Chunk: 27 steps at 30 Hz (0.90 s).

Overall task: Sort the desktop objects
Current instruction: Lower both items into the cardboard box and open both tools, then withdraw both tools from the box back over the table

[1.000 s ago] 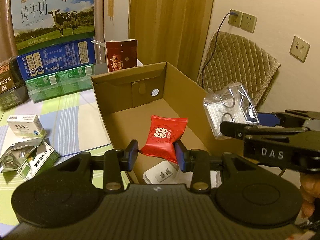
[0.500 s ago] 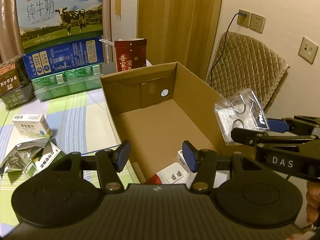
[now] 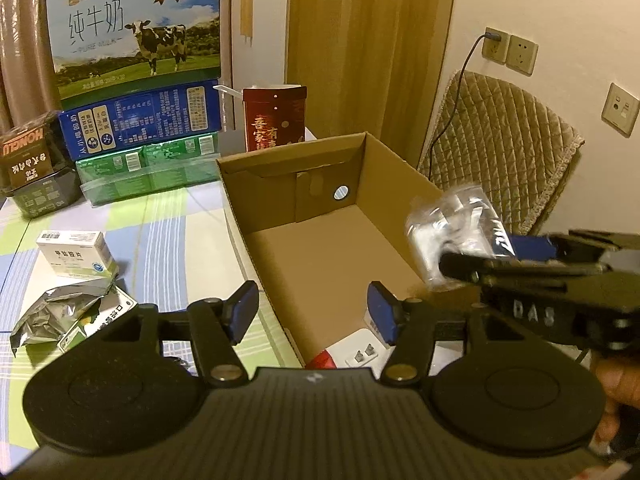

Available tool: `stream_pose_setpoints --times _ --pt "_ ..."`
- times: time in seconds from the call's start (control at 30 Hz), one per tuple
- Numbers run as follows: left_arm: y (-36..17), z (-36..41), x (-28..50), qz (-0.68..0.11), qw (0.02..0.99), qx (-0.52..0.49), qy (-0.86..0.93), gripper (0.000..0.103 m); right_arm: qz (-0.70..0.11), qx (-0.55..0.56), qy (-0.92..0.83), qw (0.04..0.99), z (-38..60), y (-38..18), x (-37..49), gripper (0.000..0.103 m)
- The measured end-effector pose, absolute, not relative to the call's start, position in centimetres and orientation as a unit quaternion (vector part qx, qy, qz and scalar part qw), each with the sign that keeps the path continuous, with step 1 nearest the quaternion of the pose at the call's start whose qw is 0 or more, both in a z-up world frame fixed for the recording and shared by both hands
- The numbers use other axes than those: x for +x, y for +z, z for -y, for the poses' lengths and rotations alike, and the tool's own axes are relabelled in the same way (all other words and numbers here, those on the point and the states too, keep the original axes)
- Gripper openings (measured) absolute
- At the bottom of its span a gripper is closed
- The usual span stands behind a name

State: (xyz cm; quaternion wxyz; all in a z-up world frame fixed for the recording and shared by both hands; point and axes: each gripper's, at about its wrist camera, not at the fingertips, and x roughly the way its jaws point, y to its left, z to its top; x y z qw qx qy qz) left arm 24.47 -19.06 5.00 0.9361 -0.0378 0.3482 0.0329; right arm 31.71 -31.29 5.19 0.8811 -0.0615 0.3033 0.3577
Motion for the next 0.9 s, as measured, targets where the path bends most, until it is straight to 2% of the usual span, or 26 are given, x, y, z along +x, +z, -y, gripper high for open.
stream_pose_setpoints --times 0.43,0.73,0.9 --pt "5.0 17.9 23.0 -0.348 0.935 -0.045 0.045 0.061 -0.302 -0.061 0.355 0.883 33.1 5.9 30.0 0.078" --pt "6.1 16.1 19.8 -0.339 0.937 -0.05 0.065 0.067 -0.287 -0.048 0.361 0.886 34.0 7.8 27.0 0.09" --pt "6.6 14.9 17.4 -0.334 0.937 -0.054 0.081 0.071 -0.283 -0.053 0.376 0.881 33.6 8.7 24.5 0.1"
